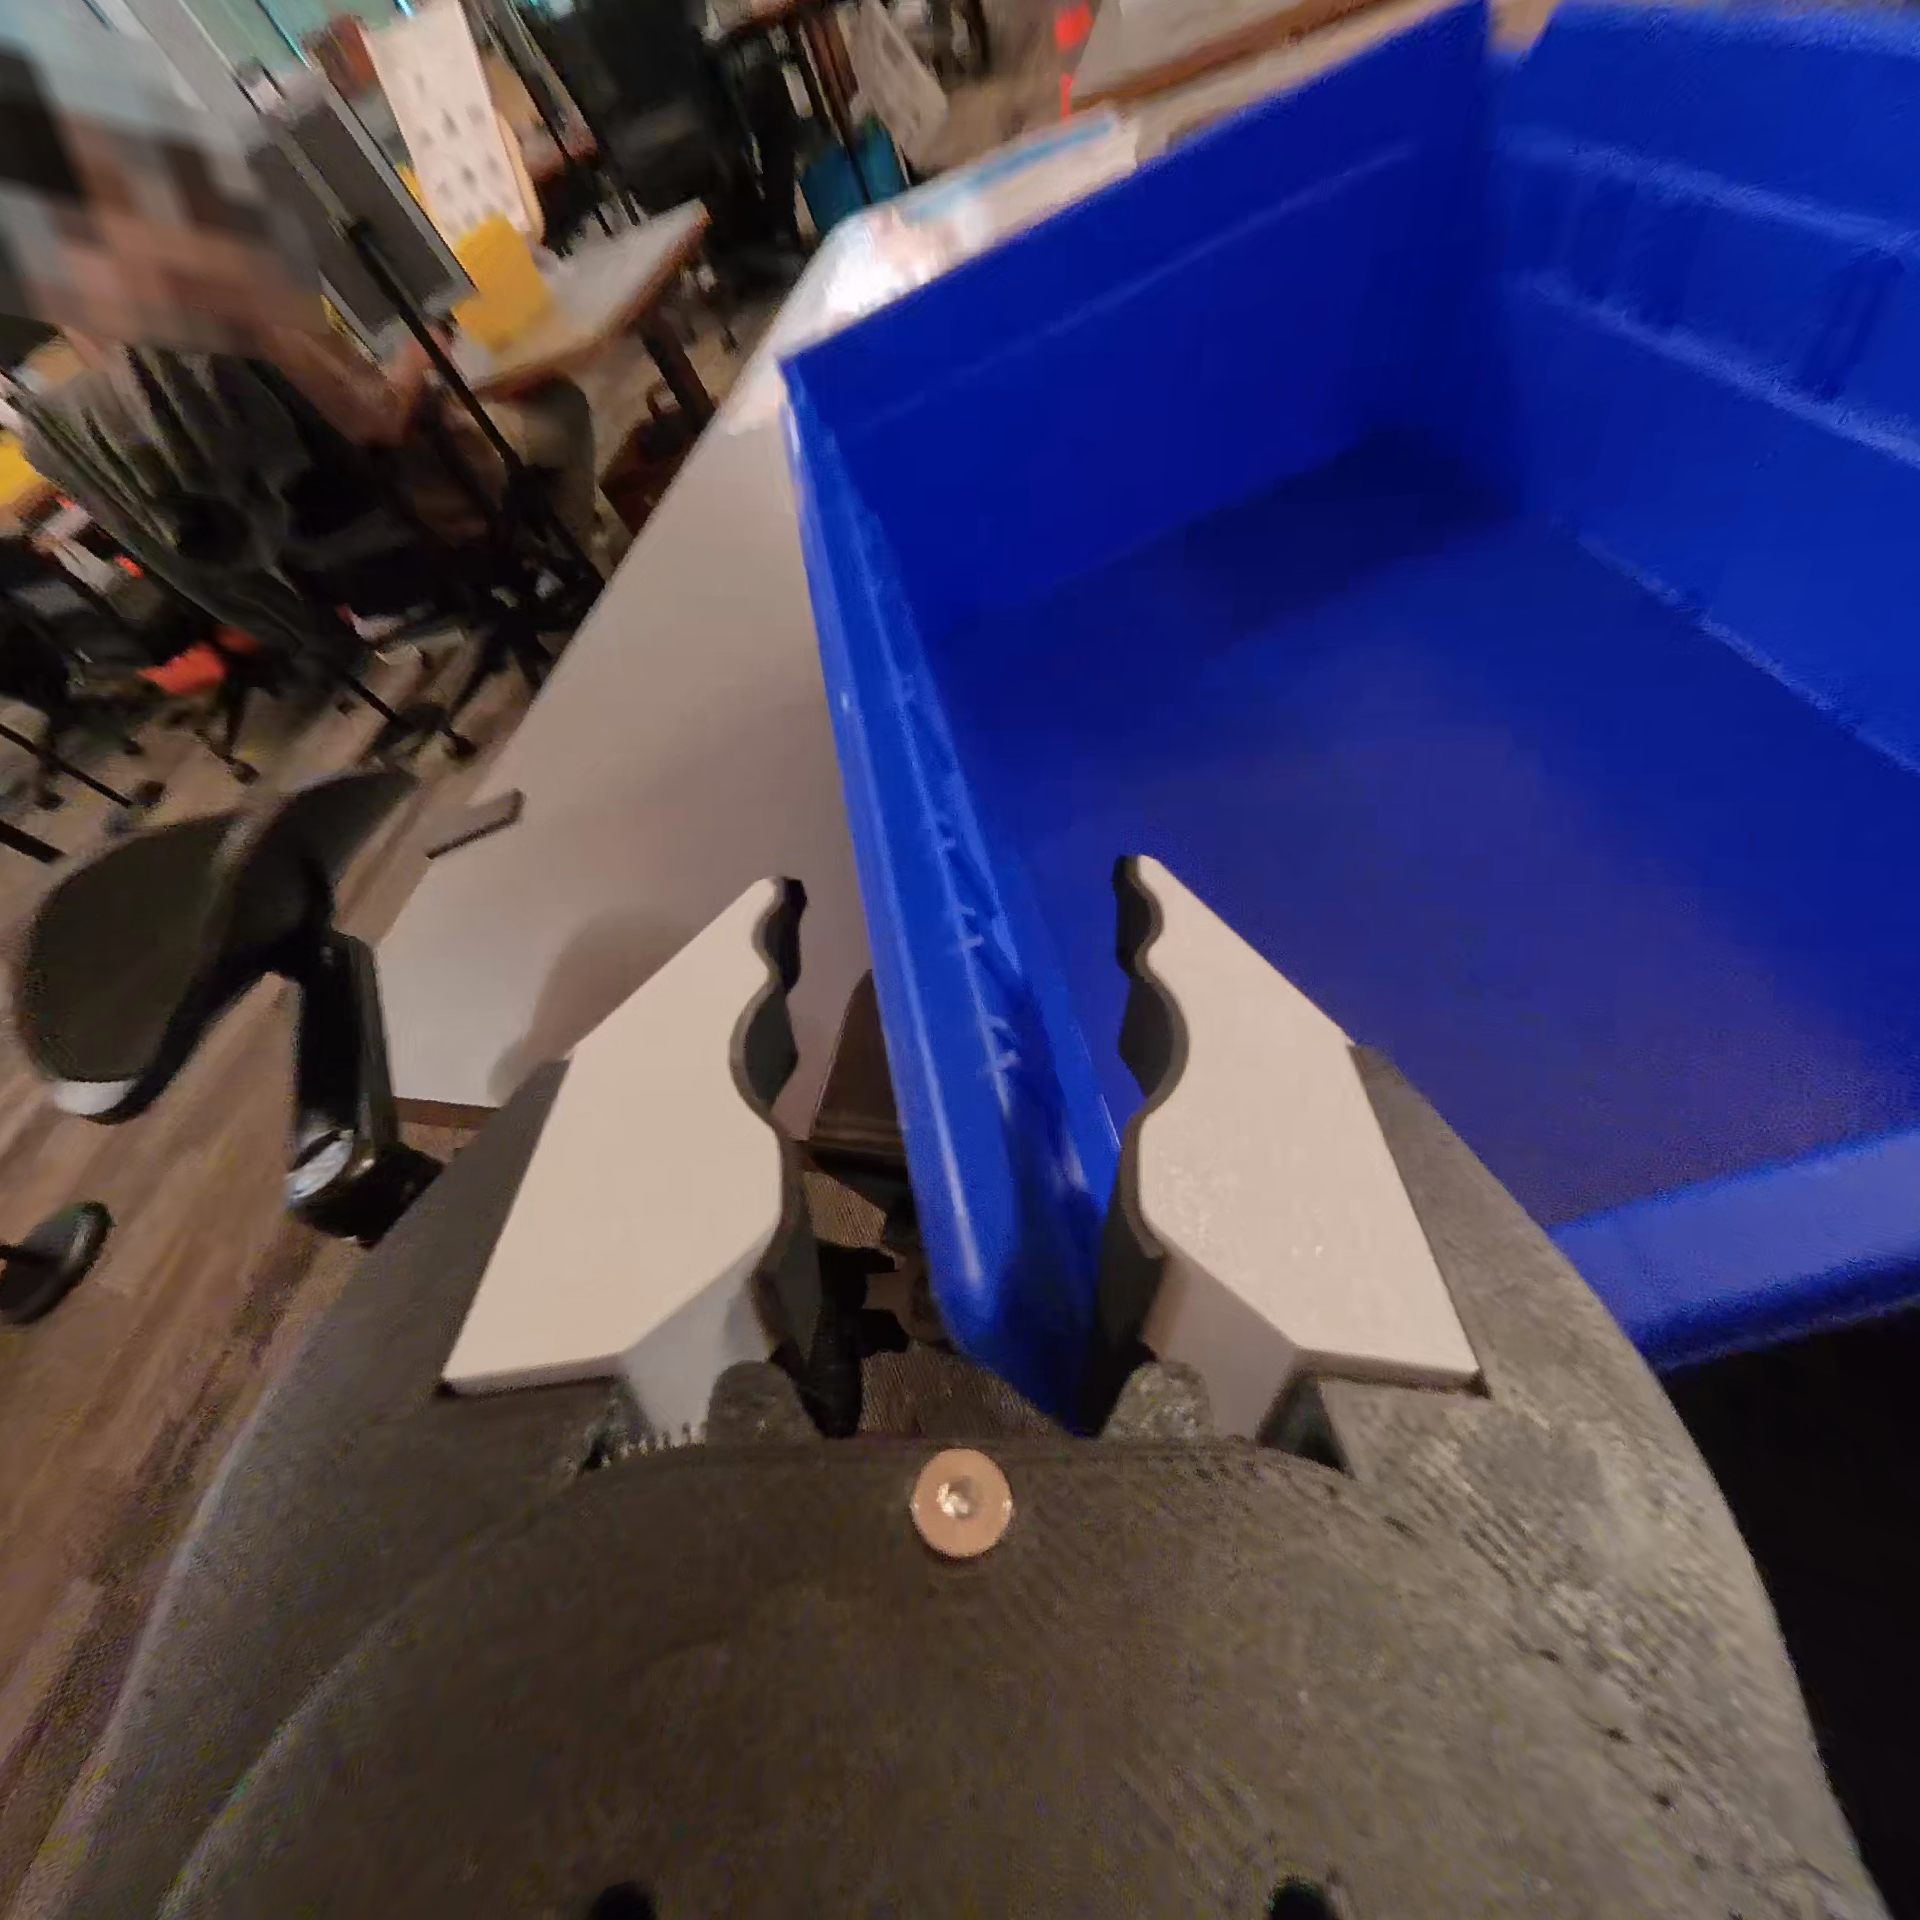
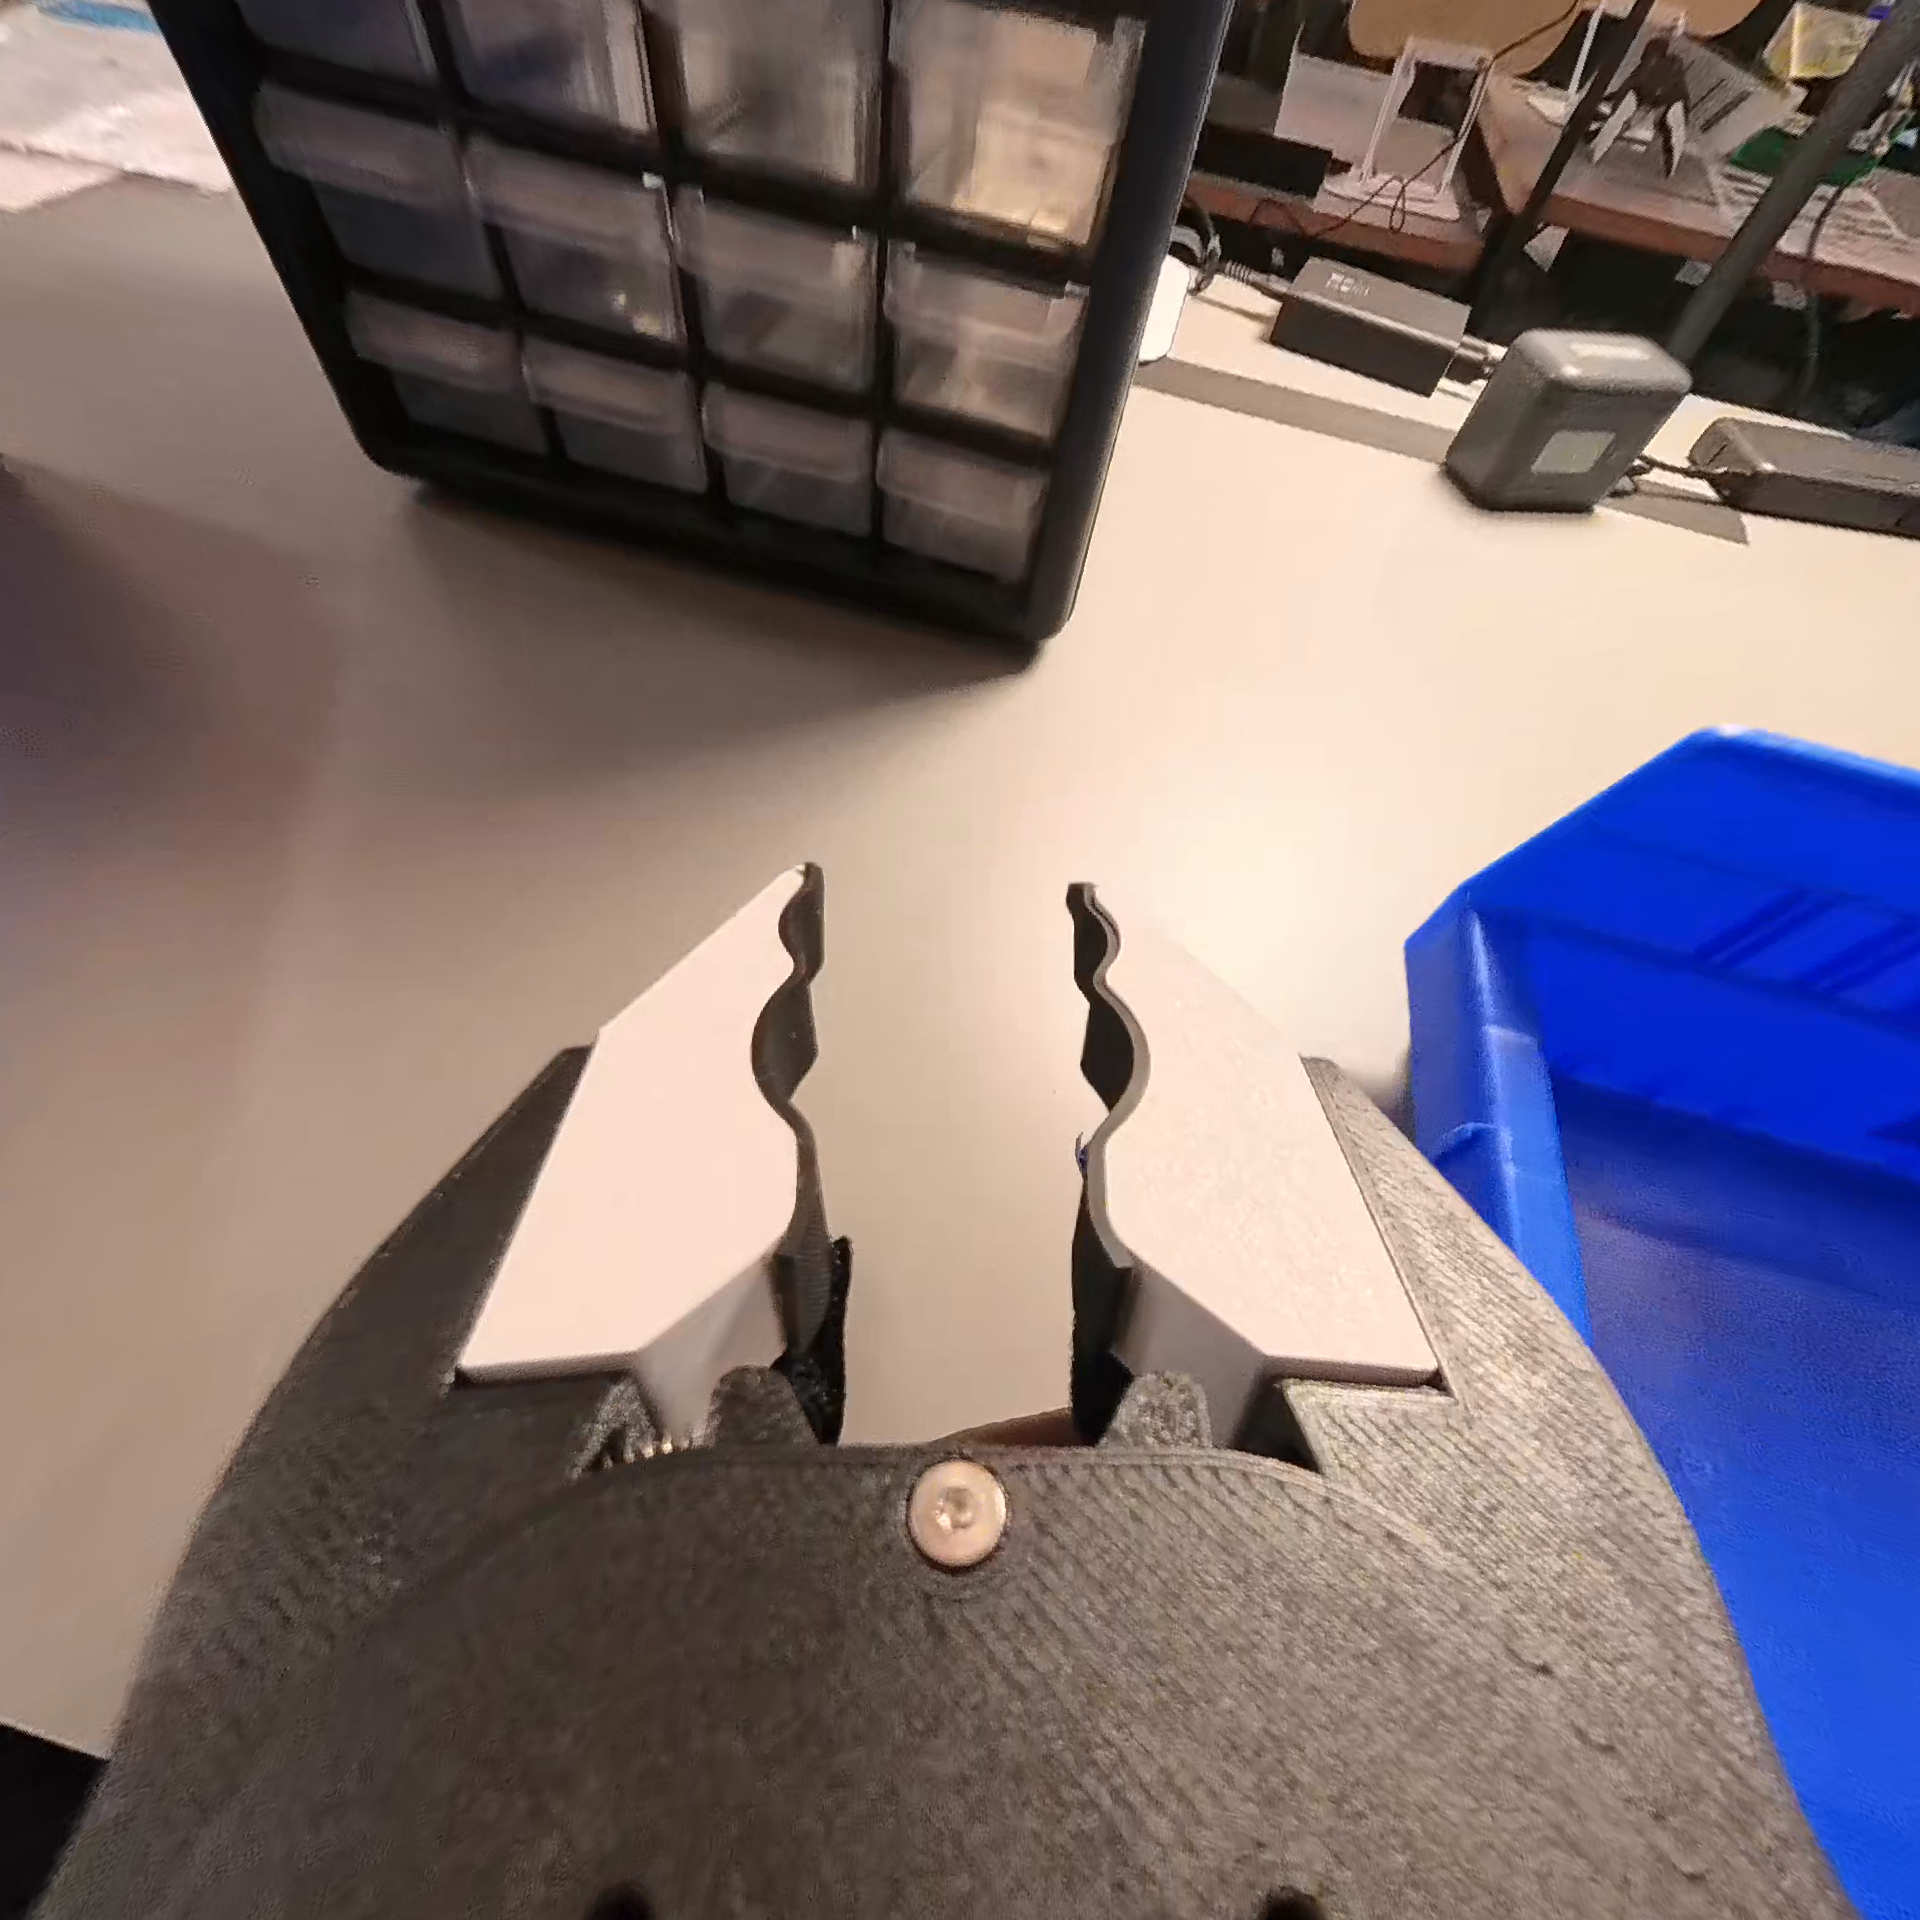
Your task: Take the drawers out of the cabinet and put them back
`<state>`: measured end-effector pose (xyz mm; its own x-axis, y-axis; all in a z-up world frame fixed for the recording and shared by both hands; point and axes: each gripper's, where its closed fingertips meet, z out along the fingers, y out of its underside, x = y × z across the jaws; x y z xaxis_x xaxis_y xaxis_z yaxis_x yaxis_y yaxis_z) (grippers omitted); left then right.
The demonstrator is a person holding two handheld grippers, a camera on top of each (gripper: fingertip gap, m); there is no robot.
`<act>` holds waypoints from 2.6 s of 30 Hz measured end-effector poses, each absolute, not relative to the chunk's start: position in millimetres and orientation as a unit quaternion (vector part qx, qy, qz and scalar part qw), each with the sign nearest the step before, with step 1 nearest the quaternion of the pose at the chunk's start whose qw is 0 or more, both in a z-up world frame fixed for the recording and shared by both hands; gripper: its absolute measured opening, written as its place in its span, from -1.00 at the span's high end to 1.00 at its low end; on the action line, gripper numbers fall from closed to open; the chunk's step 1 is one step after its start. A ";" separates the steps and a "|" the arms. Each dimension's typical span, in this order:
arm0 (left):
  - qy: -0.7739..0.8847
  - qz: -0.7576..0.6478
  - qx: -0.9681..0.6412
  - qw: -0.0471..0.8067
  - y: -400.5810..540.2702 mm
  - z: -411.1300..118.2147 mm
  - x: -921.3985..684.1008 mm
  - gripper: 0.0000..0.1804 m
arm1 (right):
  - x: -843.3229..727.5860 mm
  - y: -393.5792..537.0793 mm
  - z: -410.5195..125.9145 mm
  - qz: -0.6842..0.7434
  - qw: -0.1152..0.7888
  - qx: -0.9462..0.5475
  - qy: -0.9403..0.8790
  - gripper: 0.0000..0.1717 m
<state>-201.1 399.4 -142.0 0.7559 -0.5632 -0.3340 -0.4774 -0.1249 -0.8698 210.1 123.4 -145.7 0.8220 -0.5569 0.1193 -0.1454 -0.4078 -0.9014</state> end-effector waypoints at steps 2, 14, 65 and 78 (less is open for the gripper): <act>0.354 -0.055 -0.763 0.538 408.3 -153.0 -198.8 0.65 | 210.6 120.2 -150.3 -0.205 0.495 -0.817 0.214 0.42; 0.396 -0.133 -0.768 0.486 498.7 -148.5 -166.3 0.92 | 209.2 106.0 -156.3 -0.181 0.503 -0.819 0.209 0.43; 0.427 -0.234 -0.630 0.606 364.9 -120.9 -61.7 0.41 | 279.3 -153.5 -116.0 -0.413 0.467 -0.722 0.300 0.12; 0.444 -0.245 -0.622 0.597 356.5 -120.2 -55.5 0.44 | 321.0 -150.6 -149.2 -0.376 0.419 -0.763 0.317 0.54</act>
<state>-55.5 356.5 -120.2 0.4865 -0.8442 -0.2248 -0.2596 0.1060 -0.9599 321.0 -150.6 -149.2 0.5166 -0.7986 0.3087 -0.1681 -0.4482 -0.8780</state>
